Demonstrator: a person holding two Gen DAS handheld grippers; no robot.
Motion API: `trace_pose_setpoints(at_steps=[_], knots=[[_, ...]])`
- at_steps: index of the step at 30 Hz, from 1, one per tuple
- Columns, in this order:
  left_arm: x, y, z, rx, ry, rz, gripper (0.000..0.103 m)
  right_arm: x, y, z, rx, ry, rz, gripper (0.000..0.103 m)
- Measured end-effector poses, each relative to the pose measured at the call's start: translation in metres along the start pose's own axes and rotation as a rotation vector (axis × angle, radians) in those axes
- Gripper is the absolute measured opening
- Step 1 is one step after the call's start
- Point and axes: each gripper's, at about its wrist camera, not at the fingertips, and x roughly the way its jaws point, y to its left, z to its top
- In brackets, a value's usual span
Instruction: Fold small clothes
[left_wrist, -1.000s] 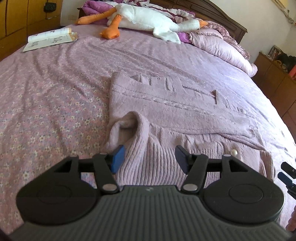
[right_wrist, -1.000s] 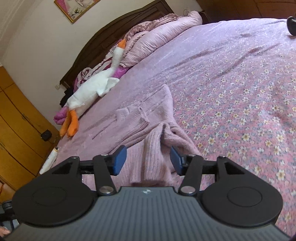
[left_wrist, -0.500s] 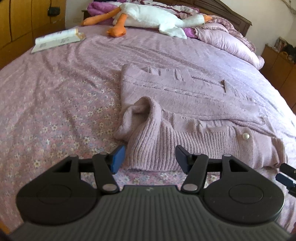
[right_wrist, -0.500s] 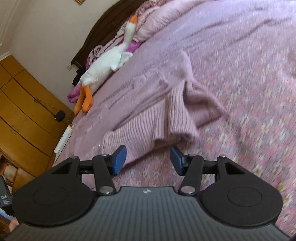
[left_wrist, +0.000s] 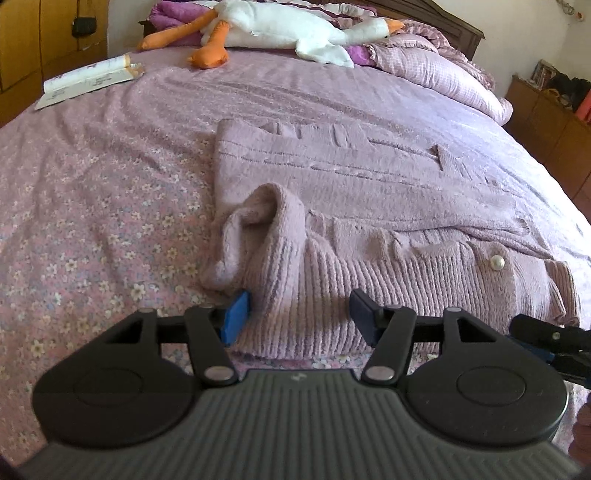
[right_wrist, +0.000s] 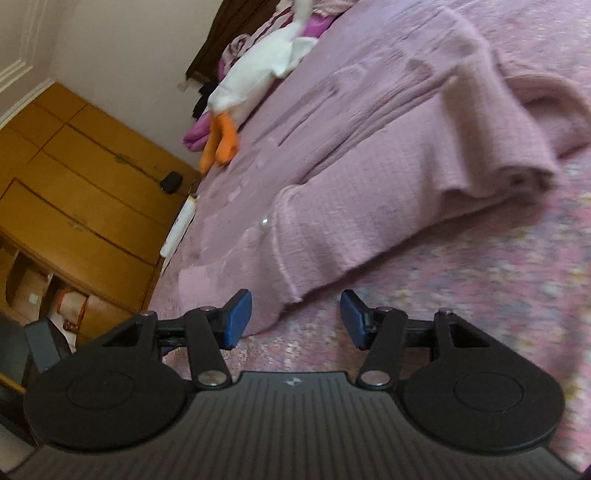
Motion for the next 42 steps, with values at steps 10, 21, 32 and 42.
trace_pose_setpoints(at_steps=[10, 21, 32, 42], knots=[[0.008, 0.014, 0.005, -0.099, 0.024, -0.059, 0.062, 0.003, 0.013, 0.022, 0.034, -0.103, 0.062, 0.060], [0.010, 0.009, -0.002, -0.087, 0.049, -0.112, 0.061, 0.003, -0.001, 0.022, 0.033, -0.090, 0.032, 0.058], [0.013, 0.006, 0.000, -0.095, 0.053, -0.122, 0.060, -0.082, -0.012, 0.034, -0.178, -0.235, -0.212, 0.058], [0.015, 0.000, -0.001, -0.108, 0.065, -0.161, 0.046, -0.042, -0.034, 0.050, -0.156, -0.175, -0.252, 0.058]])
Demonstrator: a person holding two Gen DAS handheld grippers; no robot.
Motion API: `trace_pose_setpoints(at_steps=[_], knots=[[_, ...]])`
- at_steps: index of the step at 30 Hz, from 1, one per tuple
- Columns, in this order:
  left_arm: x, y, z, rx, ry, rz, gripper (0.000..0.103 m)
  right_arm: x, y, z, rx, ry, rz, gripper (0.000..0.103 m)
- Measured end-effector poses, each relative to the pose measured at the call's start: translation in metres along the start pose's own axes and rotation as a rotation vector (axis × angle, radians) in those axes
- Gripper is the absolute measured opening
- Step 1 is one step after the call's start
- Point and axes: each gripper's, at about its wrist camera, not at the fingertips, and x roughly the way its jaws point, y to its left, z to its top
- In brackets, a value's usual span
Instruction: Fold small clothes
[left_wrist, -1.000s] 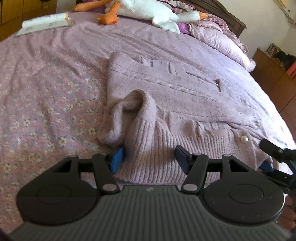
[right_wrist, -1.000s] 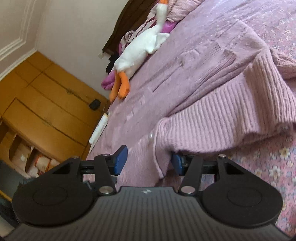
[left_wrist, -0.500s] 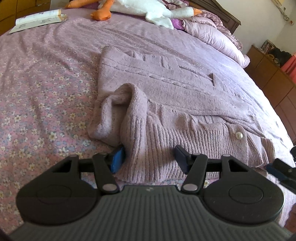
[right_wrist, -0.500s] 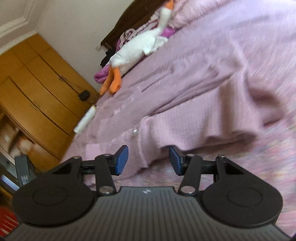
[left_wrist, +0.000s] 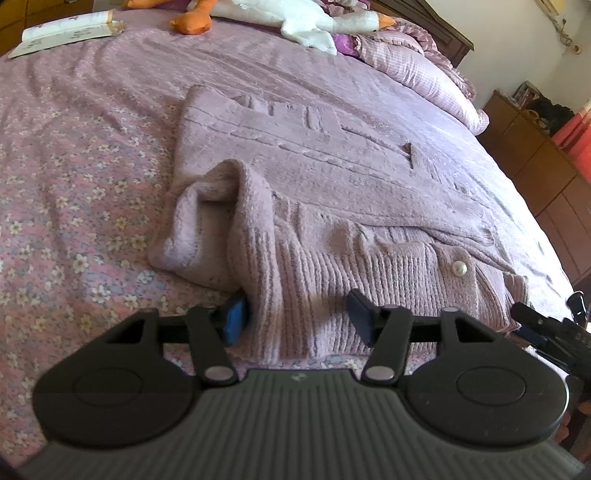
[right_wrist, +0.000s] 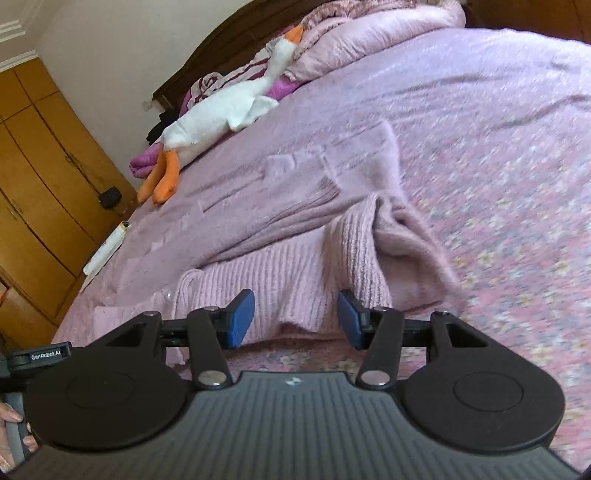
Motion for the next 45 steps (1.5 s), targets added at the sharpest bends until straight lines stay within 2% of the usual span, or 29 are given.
trace_pose_setpoints(at_steps=[1, 2, 3, 5, 7, 10, 17, 22, 28, 34, 38, 42, 45], knots=[[0.000, 0.000, 0.000, -0.001, 0.002, 0.001, 0.041, 0.005, 0.003, -0.001, 0.000, 0.002, 0.002, 0.058], [0.000, 0.001, 0.000, -0.003, 0.007, -0.004, 0.029, 0.007, 0.002, 0.000, 0.009, 0.003, 0.004, 0.058], [0.000, 0.002, 0.000, -0.010, 0.013, -0.017, 0.027, 0.009, 0.002, 0.000, 0.019, 0.006, 0.008, 0.058], [-0.003, 0.003, 0.001, -0.017, 0.015, -0.045, 0.024, 0.010, 0.001, 0.004, 0.029, 0.011, 0.016, 0.046], [-0.007, 0.001, 0.001, -0.010, 0.010, -0.063, 0.024, 0.010, -0.001, 0.006, 0.037, 0.019, 0.010, 0.022], [-0.014, -0.002, 0.003, -0.018, -0.004, -0.100, 0.023, 0.005, -0.008, 0.007, 0.085, 0.013, 0.040, 0.010], [-0.028, -0.004, 0.013, -0.060, -0.063, -0.160, 0.023, -0.017, -0.023, 0.016, 0.226, -0.069, 0.210, 0.009], [-0.037, -0.004, 0.018, -0.071, -0.107, -0.222, 0.022, -0.024, -0.027, 0.023, 0.263, -0.109, 0.230, 0.007], [-0.047, -0.003, 0.025, -0.099, -0.151, -0.238, 0.022, -0.036, -0.023, 0.029, 0.265, -0.168, 0.249, 0.004], [-0.050, -0.007, 0.028, -0.072, -0.168, -0.228, 0.022, -0.048, -0.016, 0.040, 0.209, -0.205, 0.244, 0.003], [-0.047, -0.005, 0.024, -0.063, -0.157, -0.204, 0.022, -0.048, -0.013, 0.039, 0.146, -0.179, 0.137, 0.006], [-0.042, -0.001, 0.022, -0.069, -0.146, -0.189, 0.022, -0.040, -0.012, 0.034, 0.083, -0.116, 0.052, 0.043], [-0.040, 0.001, 0.020, -0.066, -0.143, -0.175, 0.022, -0.029, -0.013, 0.029, 0.044, -0.071, 0.010, 0.045]])
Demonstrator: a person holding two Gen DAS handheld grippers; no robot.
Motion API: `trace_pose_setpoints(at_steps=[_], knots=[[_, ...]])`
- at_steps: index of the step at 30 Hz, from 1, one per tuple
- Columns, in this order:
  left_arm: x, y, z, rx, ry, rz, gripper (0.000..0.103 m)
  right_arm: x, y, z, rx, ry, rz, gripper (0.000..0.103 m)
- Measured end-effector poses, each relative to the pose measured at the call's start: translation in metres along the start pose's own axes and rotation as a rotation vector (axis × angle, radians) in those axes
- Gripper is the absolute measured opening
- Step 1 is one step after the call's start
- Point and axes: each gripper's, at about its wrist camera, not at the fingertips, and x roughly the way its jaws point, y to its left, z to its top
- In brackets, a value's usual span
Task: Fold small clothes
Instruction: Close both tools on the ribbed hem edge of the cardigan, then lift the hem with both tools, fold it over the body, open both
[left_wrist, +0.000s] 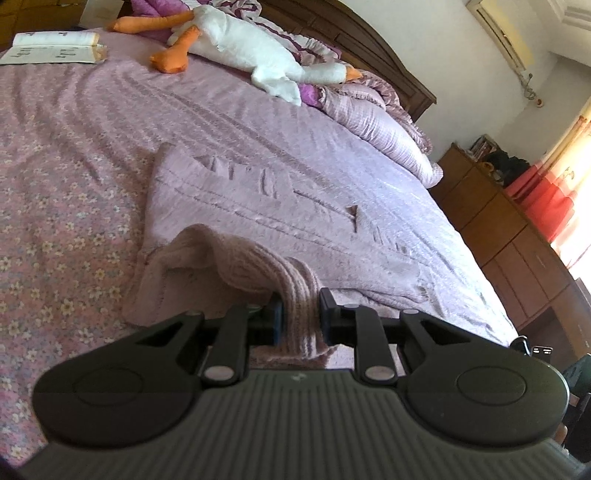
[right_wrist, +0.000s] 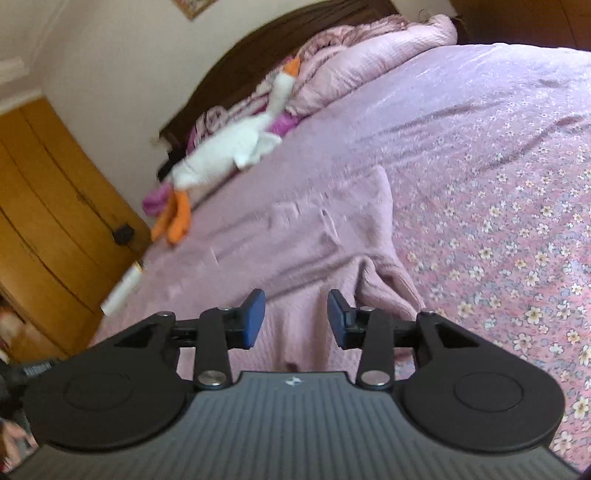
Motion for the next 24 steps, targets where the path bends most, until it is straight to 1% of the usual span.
trace_pose_setpoints(at_steps=[5, 6, 9, 16, 17, 18, 19, 21, 24], knots=[[0.003, 0.005, -0.003, -0.010, 0.013, 0.013, 0.022, 0.028, -0.010, -0.009, 0.017, 0.076, -0.074, 0.045], [0.004, 0.006, -0.004, -0.013, 0.016, 0.016, 0.022, 0.033, -0.012, -0.011, 0.023, 0.090, -0.072, 0.045], [0.005, 0.008, -0.004, -0.019, 0.019, 0.019, 0.022, 0.039, -0.013, -0.015, 0.020, 0.093, -0.041, 0.045], [0.009, 0.007, -0.003, -0.016, 0.021, 0.024, 0.022, 0.042, -0.019, -0.012, 0.054, 0.106, 0.000, 0.043], [0.010, 0.007, -0.004, -0.014, 0.024, 0.025, 0.022, 0.043, -0.018, -0.011, 0.059, 0.109, 0.003, 0.041], [0.011, 0.006, -0.003, -0.009, 0.026, 0.022, 0.022, 0.043, -0.019, -0.010, 0.066, 0.118, 0.012, 0.029], [0.010, 0.005, -0.003, -0.003, 0.023, 0.016, 0.022, 0.043, -0.020, -0.009, 0.078, 0.119, 0.022, 0.021], [0.006, 0.002, 0.001, 0.008, 0.008, 0.005, 0.022, 0.039, -0.021, -0.009, 0.098, 0.101, 0.066, 0.017], [-0.003, -0.003, 0.008, 0.020, -0.030, -0.011, 0.021, 0.027, -0.017, -0.006, 0.123, 0.050, 0.137, 0.015]])
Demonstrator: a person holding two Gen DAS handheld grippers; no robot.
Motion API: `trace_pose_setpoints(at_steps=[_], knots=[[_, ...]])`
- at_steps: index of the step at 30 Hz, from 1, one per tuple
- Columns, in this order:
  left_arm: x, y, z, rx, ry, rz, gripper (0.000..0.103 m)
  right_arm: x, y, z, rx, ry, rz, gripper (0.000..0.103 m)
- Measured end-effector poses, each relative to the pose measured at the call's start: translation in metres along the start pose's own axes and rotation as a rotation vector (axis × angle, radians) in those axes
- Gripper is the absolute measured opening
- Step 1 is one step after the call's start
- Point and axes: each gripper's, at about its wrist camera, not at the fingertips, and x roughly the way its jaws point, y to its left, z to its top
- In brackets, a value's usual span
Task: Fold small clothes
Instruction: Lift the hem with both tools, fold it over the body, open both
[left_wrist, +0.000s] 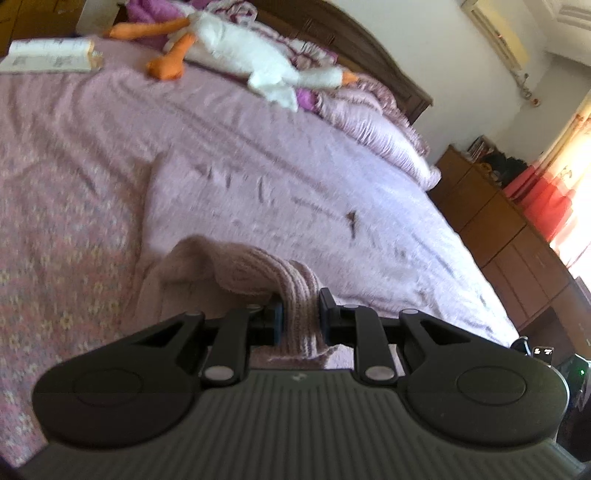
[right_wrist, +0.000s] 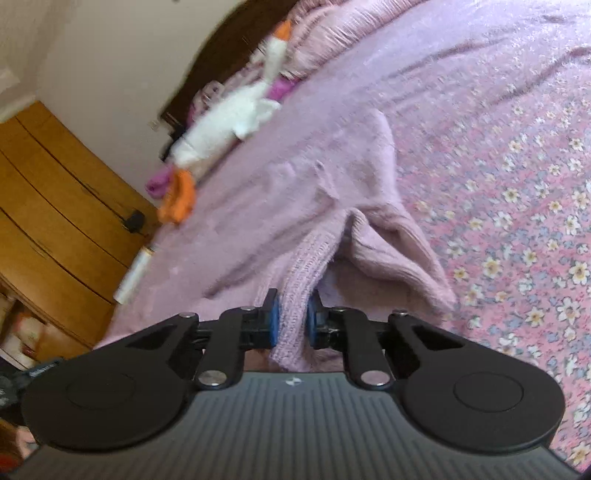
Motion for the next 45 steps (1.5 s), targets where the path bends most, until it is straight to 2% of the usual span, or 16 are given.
trace_pose_setpoints(at_steps=[11, 15, 19, 24, 29, 32, 38, 45], knots=[[-0.018, -0.020, 0.031, 0.064, -0.141, 0.021, 0.020, -0.030, 0.031, 0.037, 0.073, -0.156, 0.156, 0.014], [-0.022, -0.026, 0.045, 0.071, -0.197, 0.023, 0.020, -0.029, 0.040, 0.053, 0.063, -0.193, 0.177, 0.014], [-0.012, -0.027, 0.060, 0.076, -0.220, 0.041, 0.020, -0.019, 0.042, 0.069, 0.069, -0.222, 0.173, 0.014], [0.027, -0.020, 0.075, 0.060, -0.192, 0.082, 0.020, 0.010, 0.037, 0.092, 0.076, -0.244, 0.139, 0.014], [0.070, 0.000, 0.076, 0.029, -0.130, 0.142, 0.020, 0.053, 0.026, 0.099, 0.057, -0.219, 0.067, 0.014], [0.094, 0.010, 0.069, 0.037, -0.085, 0.194, 0.020, 0.078, 0.015, 0.095, 0.047, -0.201, 0.019, 0.014], [0.122, 0.024, 0.051, 0.081, -0.028, 0.248, 0.021, 0.109, -0.015, 0.075, 0.003, -0.172, -0.105, 0.015], [0.129, 0.027, 0.047, 0.089, -0.035, 0.257, 0.024, 0.119, -0.026, 0.063, -0.057, -0.190, -0.117, 0.016]])
